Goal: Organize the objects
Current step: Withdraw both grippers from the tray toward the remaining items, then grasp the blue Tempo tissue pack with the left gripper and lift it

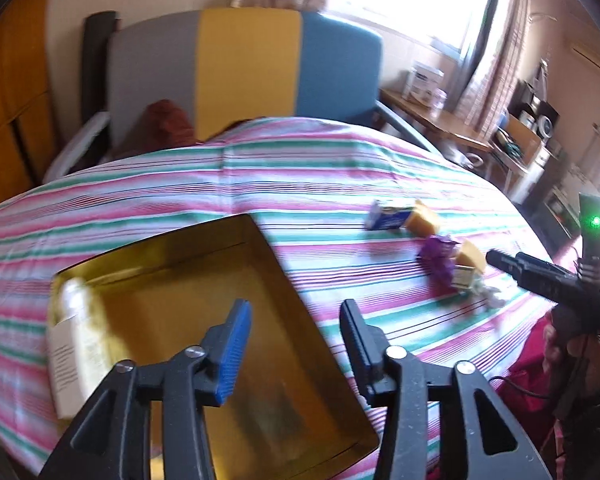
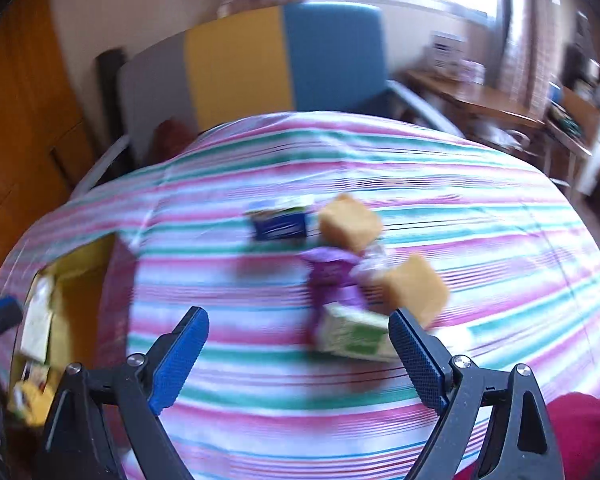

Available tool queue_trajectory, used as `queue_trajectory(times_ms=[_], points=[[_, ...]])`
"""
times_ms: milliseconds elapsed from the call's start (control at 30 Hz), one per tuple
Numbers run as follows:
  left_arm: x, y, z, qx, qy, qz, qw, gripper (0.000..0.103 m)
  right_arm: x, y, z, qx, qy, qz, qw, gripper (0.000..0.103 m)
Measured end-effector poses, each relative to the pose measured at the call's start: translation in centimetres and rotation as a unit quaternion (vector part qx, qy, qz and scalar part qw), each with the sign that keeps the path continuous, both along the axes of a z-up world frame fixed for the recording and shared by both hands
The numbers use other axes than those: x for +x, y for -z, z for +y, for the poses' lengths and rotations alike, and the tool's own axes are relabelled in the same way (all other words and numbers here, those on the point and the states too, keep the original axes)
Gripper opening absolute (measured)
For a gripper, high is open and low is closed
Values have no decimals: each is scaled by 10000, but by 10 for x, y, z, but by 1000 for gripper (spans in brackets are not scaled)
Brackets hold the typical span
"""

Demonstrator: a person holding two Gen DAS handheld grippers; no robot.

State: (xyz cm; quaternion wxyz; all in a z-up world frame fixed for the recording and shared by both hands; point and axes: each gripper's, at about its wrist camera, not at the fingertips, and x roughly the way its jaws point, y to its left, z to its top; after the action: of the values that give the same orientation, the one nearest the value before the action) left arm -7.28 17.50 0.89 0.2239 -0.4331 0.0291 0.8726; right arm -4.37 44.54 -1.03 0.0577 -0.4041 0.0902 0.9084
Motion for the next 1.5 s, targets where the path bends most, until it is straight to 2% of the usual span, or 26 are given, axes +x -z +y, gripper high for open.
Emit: queue_trajectory(times_ms=[100, 233, 300, 433, 533, 667, 767, 933, 967, 1033, 1067, 1100, 1200, 1367, 1500], points=[[-15, 2, 37, 33, 248, -144, 9996, 63, 0, 4, 42, -221, 629, 125, 9977, 94], [-38, 11, 87, -46, 495, -266, 9984, 71, 3, 17, 82, -1062, 1181, 233, 9870, 94], [-52, 19, 112, -53, 580, -387, 9976, 77, 7, 15, 89, -1273, 1225, 381, 9835, 95], [-81, 38, 152, -17, 571, -657, 9962, 81, 9, 16, 90, -1537, 1218, 508, 9793, 96], [-94, 51, 182, -469, 790, -389, 9950, 82, 12, 18, 92, -1730, 1227, 558, 9757, 98], [-111, 69, 216, -1258, 1309, -58, 9834, 82, 11, 22, 96, -1953, 1205, 596, 9715, 99], [-118, 76, 229, -1544, 1597, 206, 9748, 82, 10, 23, 96, -2030, 1157, 604, 9704, 100], [-131, 91, 243, -1699, 1962, 163, 9656, 81, 10, 23, 97, -2098, 1131, 623, 9692, 100], [-132, 92, 245, -1703, 2009, 177, 9645, 80, 10, 23, 97, -2108, 1136, 626, 9689, 100], [-135, 97, 250, -1726, 2086, 101, 9626, 73, 11, 23, 98, -2131, 1152, 633, 9682, 100], [-137, 101, 251, -1744, 2083, -6, 9624, 54, 11, 23, 99, -2135, 1162, 634, 9679, 100], [-140, 107, 252, -1765, 2079, -193, 9619, 39, 11, 23, 99, -2134, 1175, 629, 9678, 100], [-134, 110, 243, -1536, 2116, -403, 9644, 25, 12, 23, 101, -2097, 1252, 639, 9676, 100], [-117, 93, 207, -990, 1753, -625, 9775, 23, 10, 23, 99, -1985, 1363, 623, 9686, 99], [-93, 67, 173, -731, 1542, -505, 9840, 23, 5, 23, 92, -1805, 1228, 495, 9746, 97]])
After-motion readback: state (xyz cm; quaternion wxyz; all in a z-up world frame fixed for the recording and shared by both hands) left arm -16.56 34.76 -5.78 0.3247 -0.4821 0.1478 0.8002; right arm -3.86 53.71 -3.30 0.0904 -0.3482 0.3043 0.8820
